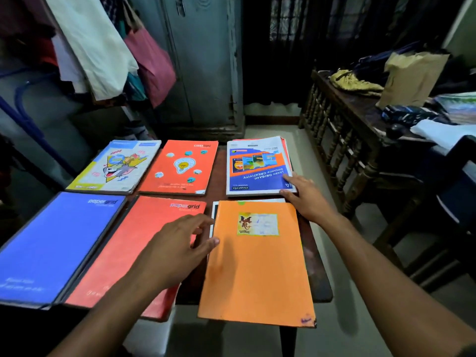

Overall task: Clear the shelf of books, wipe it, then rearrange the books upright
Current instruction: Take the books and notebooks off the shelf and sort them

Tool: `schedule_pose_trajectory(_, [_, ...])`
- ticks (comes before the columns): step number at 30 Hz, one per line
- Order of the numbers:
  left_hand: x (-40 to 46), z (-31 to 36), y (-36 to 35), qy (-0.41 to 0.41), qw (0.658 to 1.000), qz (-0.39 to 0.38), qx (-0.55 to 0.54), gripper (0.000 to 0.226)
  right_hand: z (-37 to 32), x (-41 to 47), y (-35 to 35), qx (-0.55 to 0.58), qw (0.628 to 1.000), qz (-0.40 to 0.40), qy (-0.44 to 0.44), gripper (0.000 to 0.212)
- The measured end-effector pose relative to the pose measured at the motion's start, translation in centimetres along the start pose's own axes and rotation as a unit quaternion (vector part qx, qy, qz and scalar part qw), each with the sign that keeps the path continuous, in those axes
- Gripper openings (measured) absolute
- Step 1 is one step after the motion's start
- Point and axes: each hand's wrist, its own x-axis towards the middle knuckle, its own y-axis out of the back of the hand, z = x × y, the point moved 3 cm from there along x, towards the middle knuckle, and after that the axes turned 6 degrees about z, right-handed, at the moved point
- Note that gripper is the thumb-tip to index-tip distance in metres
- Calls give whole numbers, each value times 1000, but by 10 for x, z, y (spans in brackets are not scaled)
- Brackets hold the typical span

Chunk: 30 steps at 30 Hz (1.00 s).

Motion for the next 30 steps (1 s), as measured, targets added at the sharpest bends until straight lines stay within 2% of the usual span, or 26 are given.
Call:
schedule_pose_trajectory(3, [0,2,-5,-1,1000,-1,-3,48,-23,-9,9,-41,999,33,0,64])
schedule_pose_trajectory(5, [-8,-2,3,-6,1000,20,-12,50,-63,-19,12,-16,997,62,49,64])
schedule_pose_trajectory(6, [-16,-7,12,-1,999,36,-14,52,-93,-25,9,9,995,44,94,60])
schedule_pose_trajectory(8, [-39,-22,43,26,996,81,-22,56,-161,-46,-8,51,977,-46,204,49])
schedule_pose_trajectory(10, [-71,-44,83,75,988,129,-25,56,-228,-71,-26,72,939,-116,316,42])
schedule_pose_trajectory(12, [-123,-75,132,140,968,204,-29,45,-302,-100,-47,98,890,-169,412,42])
schedule_pose_trajectory(16, [-262,-137,217,282,892,352,-5,19,-441,-174,-96,119,796,-262,532,45])
schedule_pose_trajectory(19, [-373,-173,251,380,818,431,28,25,-528,-238,-138,123,726,-298,608,34])
schedule_pose_trajectory(22, [-461,-196,253,440,754,482,68,37,-585,-293,-184,103,691,-318,641,32])
schedule_pose_trajectory(25, [-523,-204,239,464,699,504,206,47,-617,-340,-227,74,673,-336,655,41])
schedule_pose_trajectory(28, [-564,-205,217,494,620,458,402,63,-626,-383,-257,32,651,-333,682,60])
schedule_pose_trajectory(30, [-580,-213,203,524,602,424,427,78,-627,-400,-269,-1,647,-292,705,71])
